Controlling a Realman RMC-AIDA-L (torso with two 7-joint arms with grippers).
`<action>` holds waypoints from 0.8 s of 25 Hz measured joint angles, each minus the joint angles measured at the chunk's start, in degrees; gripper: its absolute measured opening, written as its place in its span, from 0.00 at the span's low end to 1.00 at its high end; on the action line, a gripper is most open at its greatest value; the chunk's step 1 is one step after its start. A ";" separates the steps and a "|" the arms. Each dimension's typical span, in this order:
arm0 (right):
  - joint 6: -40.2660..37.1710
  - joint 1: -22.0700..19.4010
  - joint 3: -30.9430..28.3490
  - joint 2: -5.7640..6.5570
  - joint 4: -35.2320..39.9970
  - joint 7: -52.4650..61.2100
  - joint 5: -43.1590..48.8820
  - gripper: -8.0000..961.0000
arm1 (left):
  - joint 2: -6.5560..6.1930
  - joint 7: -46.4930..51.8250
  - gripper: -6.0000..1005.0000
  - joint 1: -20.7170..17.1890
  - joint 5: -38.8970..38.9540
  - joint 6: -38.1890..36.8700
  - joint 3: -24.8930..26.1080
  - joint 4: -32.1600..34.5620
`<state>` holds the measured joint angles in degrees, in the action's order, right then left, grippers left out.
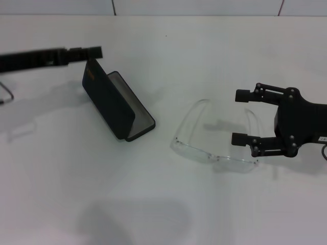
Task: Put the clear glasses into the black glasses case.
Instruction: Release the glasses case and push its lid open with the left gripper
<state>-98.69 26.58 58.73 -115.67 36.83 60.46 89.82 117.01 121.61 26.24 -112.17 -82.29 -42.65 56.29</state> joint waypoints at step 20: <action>-0.52 0.39 0.81 -0.34 -0.58 0.06 -2.98 0.88 | 2.64 50.54 0.73 22.48 -49.86 -10.01 -26.95 15.40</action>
<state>-99.21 26.97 59.53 -116.01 36.25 60.52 86.84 119.64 172.15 48.72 -162.03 -92.30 -69.60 71.69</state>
